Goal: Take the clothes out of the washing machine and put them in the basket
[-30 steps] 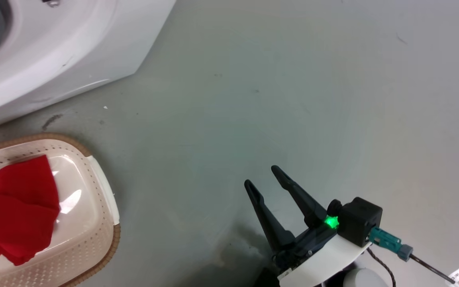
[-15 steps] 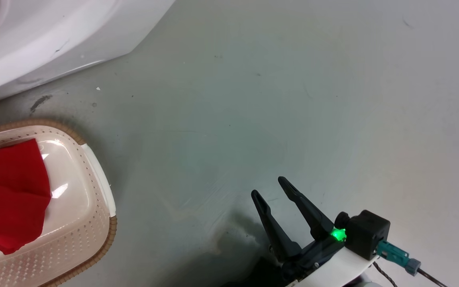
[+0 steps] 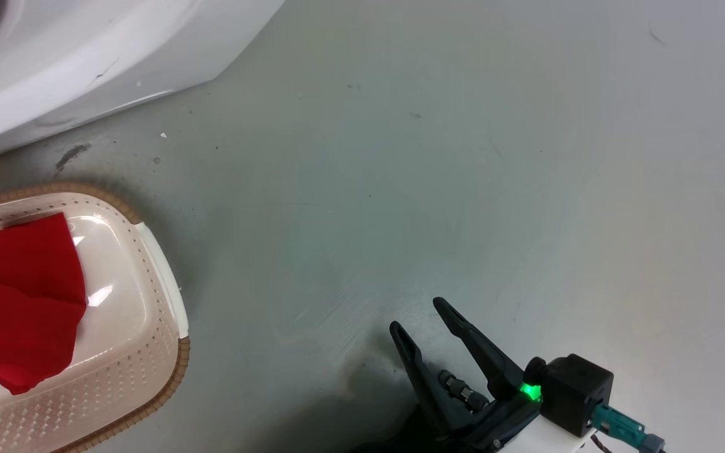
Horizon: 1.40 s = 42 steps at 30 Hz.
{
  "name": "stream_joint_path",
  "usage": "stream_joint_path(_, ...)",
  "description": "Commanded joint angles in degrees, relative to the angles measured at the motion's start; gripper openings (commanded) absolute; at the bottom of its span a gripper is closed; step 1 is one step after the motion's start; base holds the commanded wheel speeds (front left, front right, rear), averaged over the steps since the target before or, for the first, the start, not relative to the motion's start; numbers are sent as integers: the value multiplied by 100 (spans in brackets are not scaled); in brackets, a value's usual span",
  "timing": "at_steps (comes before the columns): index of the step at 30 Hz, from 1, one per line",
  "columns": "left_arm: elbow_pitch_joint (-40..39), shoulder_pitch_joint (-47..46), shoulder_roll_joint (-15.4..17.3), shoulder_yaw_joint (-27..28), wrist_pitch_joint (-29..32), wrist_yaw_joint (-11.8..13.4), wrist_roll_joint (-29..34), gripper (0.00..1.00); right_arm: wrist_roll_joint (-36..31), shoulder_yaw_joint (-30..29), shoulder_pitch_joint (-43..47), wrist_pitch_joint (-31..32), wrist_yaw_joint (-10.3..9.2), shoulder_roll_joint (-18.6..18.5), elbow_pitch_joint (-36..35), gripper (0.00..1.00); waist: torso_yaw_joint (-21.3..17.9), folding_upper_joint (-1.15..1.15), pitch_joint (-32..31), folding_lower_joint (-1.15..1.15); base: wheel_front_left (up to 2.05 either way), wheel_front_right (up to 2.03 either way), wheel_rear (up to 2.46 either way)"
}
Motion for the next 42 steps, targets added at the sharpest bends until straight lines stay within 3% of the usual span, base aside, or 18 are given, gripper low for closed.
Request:
stream_joint_path(1, 70, 99, -51, -77, -42, -29, 40, 0, -15, -8, 67, -21, -4, 16, -42, 100, 4, 0, 19, 0, 6, 6, 6)
stream_joint_path(8, -48, -225, 69, -30, -838, 0, 143, 0, 35, 39, -46, -41, -4, 15, -60, 100, -29, 0, -6, 0, 0, 0, 0)
stream_joint_path(17, -263, -438, 266, -67, -2149, -146, 367, 0, 127, 63, -424, -84, -4, 15, 77, 100, -46, 0, -110, 0, 0, 0, 0)
stream_joint_path(35, 99, 1841, -451, 305, -4734, -88, -266, 0, -24, -500, -432, 123, -4, 13, 431, 100, 531, 0, -1557, 0, 0, 0, 0)
stream_joint_path(42, -166, 2920, -727, 490, -5245, 3, -506, 0, -45, -662, -406, 257, -4, 11, 480, 100, 845, 0, -2166, 0, 0, 0, 0)
